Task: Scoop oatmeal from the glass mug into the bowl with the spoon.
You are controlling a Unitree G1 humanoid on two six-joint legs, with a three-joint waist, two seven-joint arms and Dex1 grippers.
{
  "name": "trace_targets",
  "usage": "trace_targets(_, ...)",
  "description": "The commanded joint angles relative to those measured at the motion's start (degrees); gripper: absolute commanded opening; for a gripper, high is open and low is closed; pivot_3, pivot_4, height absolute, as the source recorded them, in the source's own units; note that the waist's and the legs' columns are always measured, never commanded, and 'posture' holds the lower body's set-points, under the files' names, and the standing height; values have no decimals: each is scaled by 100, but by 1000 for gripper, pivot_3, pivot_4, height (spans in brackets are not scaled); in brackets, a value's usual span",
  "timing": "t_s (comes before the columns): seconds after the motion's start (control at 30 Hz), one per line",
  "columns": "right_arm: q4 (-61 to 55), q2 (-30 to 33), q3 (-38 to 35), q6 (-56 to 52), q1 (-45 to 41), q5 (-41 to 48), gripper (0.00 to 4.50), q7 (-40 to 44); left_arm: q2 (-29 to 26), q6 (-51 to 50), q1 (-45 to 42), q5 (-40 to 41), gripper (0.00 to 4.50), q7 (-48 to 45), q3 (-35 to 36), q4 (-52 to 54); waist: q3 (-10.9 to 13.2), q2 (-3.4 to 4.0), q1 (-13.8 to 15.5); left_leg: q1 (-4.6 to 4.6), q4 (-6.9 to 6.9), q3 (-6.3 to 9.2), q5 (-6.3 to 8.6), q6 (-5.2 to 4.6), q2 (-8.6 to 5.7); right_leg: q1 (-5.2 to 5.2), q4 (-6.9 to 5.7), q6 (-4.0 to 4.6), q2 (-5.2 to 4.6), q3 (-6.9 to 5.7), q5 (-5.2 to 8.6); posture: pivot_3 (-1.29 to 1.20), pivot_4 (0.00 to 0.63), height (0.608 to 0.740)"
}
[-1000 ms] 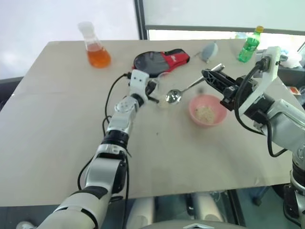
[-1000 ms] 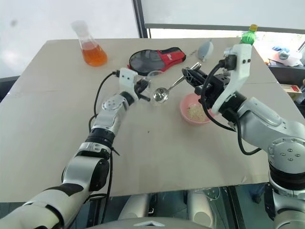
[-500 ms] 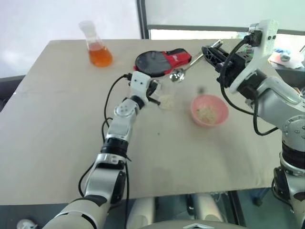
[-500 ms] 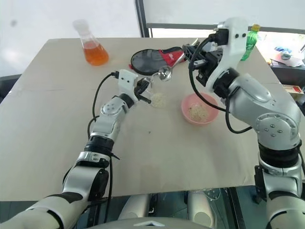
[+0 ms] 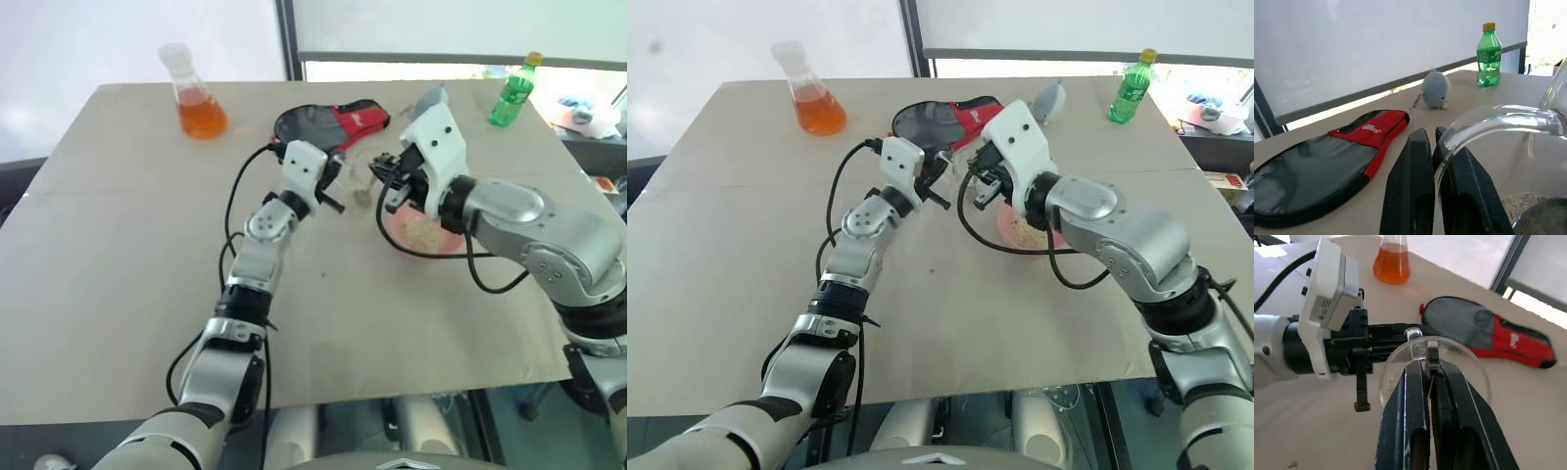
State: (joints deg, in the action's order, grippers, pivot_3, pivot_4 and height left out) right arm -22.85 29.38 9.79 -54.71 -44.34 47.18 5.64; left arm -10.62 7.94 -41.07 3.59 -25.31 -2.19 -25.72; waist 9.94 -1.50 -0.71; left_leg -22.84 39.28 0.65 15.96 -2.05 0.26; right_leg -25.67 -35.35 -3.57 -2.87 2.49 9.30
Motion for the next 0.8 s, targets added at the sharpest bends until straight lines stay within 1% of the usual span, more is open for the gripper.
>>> trace_targets(0.03, 123, -466, -1163, -442, -98, 1235, 0, -465, 24, 323, -144, 27, 35, -1, 34, 193, 0, 0, 5, -1, 0, 0, 0, 0, 0, 0, 1, 0, -1, 0, 0, 0, 150, 740)
trace_targets(0.07, 244, -632, -1542, -546, -141, 1689, 0, -742, 20, 332, -137, 1, 35, 15, 24, 152, 0, 0, 13, -1, 0, 1, 0, 0, 0, 0, 0, 0, -2, -1, -1, 0, 150, 740)
trace_targets(0.1, 324, -747, -1805, -649, -179, 1997, 0, -956, 19, 342, -135, -18, 35, 26, 16, 123, 0, 0, 20, -3, -1, 2, 0, 0, -1, 0, 1, -1, -4, -2, -1, 0, 150, 740)
trace_targets(0.17, 526, -904, -2323, -677, -180, 2925, 0, -1635, 29, 324, -163, -59, 35, 65, -2, 60, 0, 0, 19, -4, -1, 3, 0, 0, -1, 1, 1, -3, -6, -3, -3, 0, 150, 740)
trace_targets(0.3, 706, -883, -2786, -498, -8, 4263, 0, -2730, 73, 274, -288, -167, 35, 132, -65, -56, 1, 1, 6, -3, -4, 3, 0, 0, -2, 0, 0, -3, -6, -3, -3, 0, 150, 740)
trace_targets(0.47, 530, -647, -3217, 383, 608, 5728, 0, -4088, 154, 243, -518, -419, 35, 120, -266, -152, 1, 1, 19, -7, -4, 7, 0, 0, -6, 3, 2, -4, -6, -5, -3, 0, 150, 740)
trace_targets(0.57, 275, -437, -3350, 878, 946, 6286, 0, -4518, 175, 253, -620, -540, 35, 86, -375, -208, 2, 3, -5, -6, -4, -2, 0, -1, -7, 2, 5, -9, -7, 3, -5, 0, 150, 740)
trace_targets(0.63, 40, -408, -3491, 1229, 1186, 6522, 0, -4734, 203, 261, -736, -618, 35, 87, -458, -293, 2, 3, -8, -6, -5, -3, 1, -1, -5, 2, 5, -10, -6, 6, -5, 0, 150, 740)
trace_targets(0.8, -487, -572, -3687, 1967, 1573, 6582, 0, -5021, 271, 356, -1057, -788, 35, 110, -601, -596, 2, 3, -26, 0, -5, -8, 0, -2, -2, 1, 2, -11, 3, 14, -4, 0, 150, 740)
